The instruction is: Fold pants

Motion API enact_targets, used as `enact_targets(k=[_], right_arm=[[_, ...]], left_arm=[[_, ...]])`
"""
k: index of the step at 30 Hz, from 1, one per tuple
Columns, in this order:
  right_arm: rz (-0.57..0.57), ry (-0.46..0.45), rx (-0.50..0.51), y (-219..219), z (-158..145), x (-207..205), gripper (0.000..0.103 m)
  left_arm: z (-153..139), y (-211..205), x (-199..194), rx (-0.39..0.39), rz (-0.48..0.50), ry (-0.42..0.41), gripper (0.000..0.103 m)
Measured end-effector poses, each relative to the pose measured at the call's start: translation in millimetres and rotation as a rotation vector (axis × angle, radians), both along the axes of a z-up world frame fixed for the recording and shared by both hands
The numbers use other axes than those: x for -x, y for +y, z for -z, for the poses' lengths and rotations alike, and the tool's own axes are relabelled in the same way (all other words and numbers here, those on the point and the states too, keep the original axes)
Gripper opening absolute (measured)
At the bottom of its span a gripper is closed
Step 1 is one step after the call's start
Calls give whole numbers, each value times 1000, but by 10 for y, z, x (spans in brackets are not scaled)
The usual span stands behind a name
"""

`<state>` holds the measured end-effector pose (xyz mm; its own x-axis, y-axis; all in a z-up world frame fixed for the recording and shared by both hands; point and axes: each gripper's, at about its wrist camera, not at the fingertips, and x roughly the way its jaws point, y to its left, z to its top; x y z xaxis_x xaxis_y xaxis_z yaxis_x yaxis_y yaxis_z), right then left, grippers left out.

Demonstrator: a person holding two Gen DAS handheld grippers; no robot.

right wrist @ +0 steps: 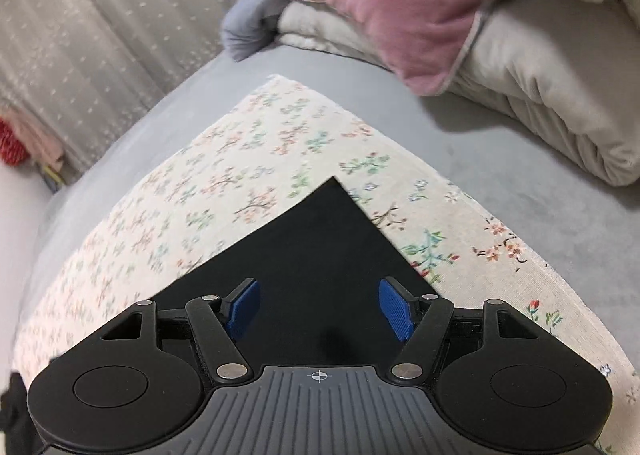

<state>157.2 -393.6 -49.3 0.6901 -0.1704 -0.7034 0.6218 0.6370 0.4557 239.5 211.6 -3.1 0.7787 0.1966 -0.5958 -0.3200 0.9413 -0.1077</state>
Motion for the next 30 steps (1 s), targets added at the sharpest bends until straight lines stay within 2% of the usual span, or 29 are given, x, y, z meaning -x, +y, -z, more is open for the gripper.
enact_targets(k=[3,7,9,12,14,15,16,19,24,28,30], right_arm=[[-11,64,17,-5,81,-107,67],[-102,73,85,205,42,-214,67],[-161,88,115,304,44,-278,67],[-185,119,150,346,55,-316,67],[-173,111,147,321,37,-282,67],[-167,102,131,295,40,-260,67],[-161,101,112,273,59,-245,67],[-175,144,75,244,160,-263,66],[-132,131,50,171,159,-200,66],[-121,143,69,168,160,-203,66],[-119,147,75,173,166,-214,66]], left_arm=[[124,-429,-261,-36,113,30,101],[361,-916,-690,-87,268,88,98],[471,-1144,-880,-170,344,117,98],[654,-1415,-1151,-304,404,154,98],[826,-1494,-1301,-325,425,214,79],[923,-1527,-1362,-334,429,248,38],[992,-1559,-1398,-350,416,261,24],[1034,-1676,-1372,-441,416,228,23],[878,-1486,-1442,-344,333,156,22],[1026,-1532,-1544,-353,300,155,24],[1077,-1626,-1529,-390,307,153,27]])
